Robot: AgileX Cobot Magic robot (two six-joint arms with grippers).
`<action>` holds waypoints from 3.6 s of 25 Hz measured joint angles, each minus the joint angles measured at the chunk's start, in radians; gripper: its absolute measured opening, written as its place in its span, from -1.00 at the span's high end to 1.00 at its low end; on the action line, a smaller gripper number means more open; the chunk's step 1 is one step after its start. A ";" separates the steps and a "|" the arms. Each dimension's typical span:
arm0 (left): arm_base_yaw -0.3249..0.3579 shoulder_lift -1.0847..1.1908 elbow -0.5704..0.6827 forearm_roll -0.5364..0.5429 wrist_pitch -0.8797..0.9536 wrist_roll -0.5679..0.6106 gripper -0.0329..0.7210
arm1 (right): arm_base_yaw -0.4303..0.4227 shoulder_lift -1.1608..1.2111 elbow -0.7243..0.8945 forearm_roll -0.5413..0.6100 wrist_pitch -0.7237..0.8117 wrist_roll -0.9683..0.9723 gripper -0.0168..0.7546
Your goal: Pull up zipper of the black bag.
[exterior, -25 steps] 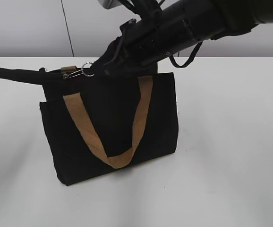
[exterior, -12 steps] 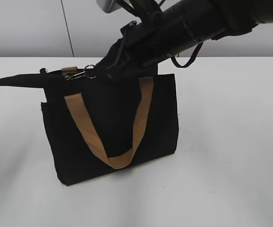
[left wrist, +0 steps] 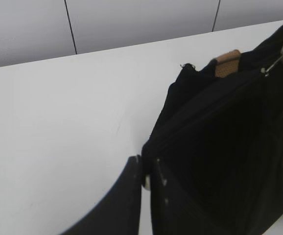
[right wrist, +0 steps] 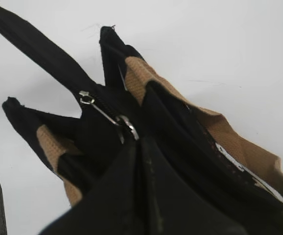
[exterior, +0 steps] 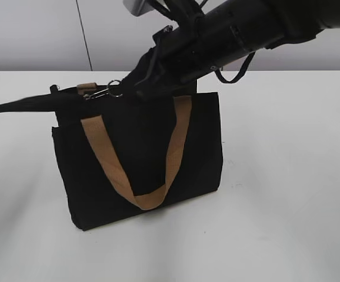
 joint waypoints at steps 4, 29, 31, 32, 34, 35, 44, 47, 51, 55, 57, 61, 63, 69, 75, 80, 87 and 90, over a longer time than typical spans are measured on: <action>0.000 0.000 0.000 0.000 0.004 0.000 0.89 | -0.037 0.000 0.000 -0.007 0.000 0.012 0.96; 0.000 0.000 0.000 0.001 0.011 0.000 0.89 | -0.246 -0.002 0.000 -0.021 0.123 0.026 0.96; 0.000 0.000 0.000 0.001 0.013 0.000 0.89 | -0.265 -0.002 0.000 -0.022 0.135 0.026 0.96; 0.000 0.000 0.000 0.001 0.014 0.000 0.89 | -0.271 -0.002 0.000 -0.022 0.139 0.026 0.96; 0.000 0.000 0.000 0.001 0.017 0.000 0.89 | -0.278 -0.002 0.000 -0.022 0.149 0.028 0.96; 0.000 0.000 0.000 0.001 0.022 0.000 0.89 | -0.279 -0.002 0.000 -0.022 0.153 0.029 0.96; 0.000 -0.001 0.000 -0.012 0.038 0.000 0.89 | -0.282 -0.002 0.000 -0.019 0.208 0.041 0.96; 0.000 -0.001 0.000 -0.027 0.058 0.000 0.82 | -0.283 -0.010 0.000 -0.025 0.233 0.066 0.82; 0.000 -0.001 0.000 -0.046 0.081 0.000 0.40 | -0.283 -0.046 0.000 -0.055 0.237 0.131 0.36; 0.001 -0.001 0.000 -0.064 0.109 0.000 -0.05 | -0.283 -0.084 0.000 -0.107 0.249 0.210 0.06; 0.001 -0.001 0.000 -0.086 0.130 0.000 -0.13 | -0.283 -0.100 0.000 -0.155 0.266 0.252 0.02; 0.001 -0.001 -0.032 -0.132 0.218 0.000 -0.18 | -0.283 -0.127 0.000 -0.261 0.305 0.356 0.01; 0.001 -0.001 -0.059 -0.140 0.255 0.000 -0.18 | -0.283 -0.138 0.000 -0.323 0.326 0.409 0.00; 0.001 -0.001 -0.103 -0.139 0.401 0.000 -0.19 | -0.283 -0.181 0.000 -0.416 0.372 0.551 0.00; 0.001 -0.001 -0.120 -0.137 0.568 -0.029 -0.35 | -0.283 -0.261 0.008 -0.463 0.425 0.603 0.00; 0.001 -0.001 -0.167 -0.138 0.652 -0.046 -0.39 | -0.283 -0.412 0.121 -0.463 0.443 0.610 0.00; 0.001 -0.062 -0.202 -0.143 0.785 -0.083 -0.39 | -0.283 -0.672 0.305 -0.508 0.444 0.688 0.00; 0.001 -0.135 -0.202 -0.144 0.823 -0.105 -0.39 | -0.283 -0.805 0.363 -0.555 0.444 0.754 0.00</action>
